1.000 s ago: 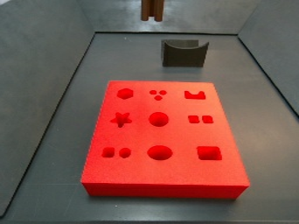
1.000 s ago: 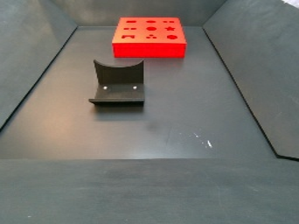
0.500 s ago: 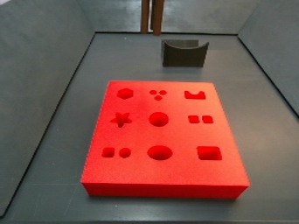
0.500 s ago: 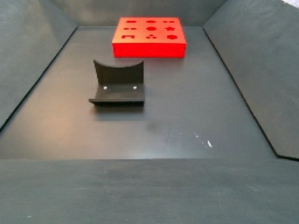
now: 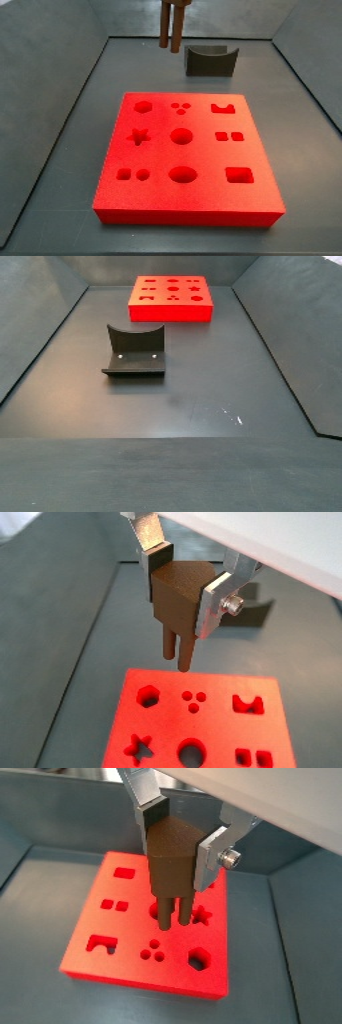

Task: Insert the 3 prong object.

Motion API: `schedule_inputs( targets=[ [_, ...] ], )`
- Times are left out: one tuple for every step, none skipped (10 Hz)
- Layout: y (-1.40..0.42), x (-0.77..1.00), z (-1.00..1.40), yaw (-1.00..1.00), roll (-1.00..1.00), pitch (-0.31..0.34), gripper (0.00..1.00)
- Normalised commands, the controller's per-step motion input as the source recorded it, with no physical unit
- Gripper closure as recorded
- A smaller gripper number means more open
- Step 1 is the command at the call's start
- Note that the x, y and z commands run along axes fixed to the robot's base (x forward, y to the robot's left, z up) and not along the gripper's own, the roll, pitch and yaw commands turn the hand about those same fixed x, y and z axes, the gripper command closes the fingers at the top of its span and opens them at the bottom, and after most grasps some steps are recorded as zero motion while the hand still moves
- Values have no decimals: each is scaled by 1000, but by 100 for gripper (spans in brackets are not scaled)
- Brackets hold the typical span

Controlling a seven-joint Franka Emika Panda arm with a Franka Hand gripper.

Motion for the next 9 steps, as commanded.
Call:
schedule_inputs(
  targets=[
    [-6, 0, 40, -1000, -93, 0, 100],
    [-11, 11, 103, -1000, -114, 0, 100],
    [-9, 29, 174, -1000, -159, 0, 100],
    [0, 49, 220, -971, -200, 0, 100],
    [-3, 49, 223, -963, -206, 0, 100],
    [-14, 40, 211, -974, -189, 0, 100],
    [-31, 20, 131, -1000, -101, 0, 100],
    [0, 0, 0, -1000, -16, 0, 100],
    [0, 0, 0, -1000, 0, 0, 100]
  ],
)
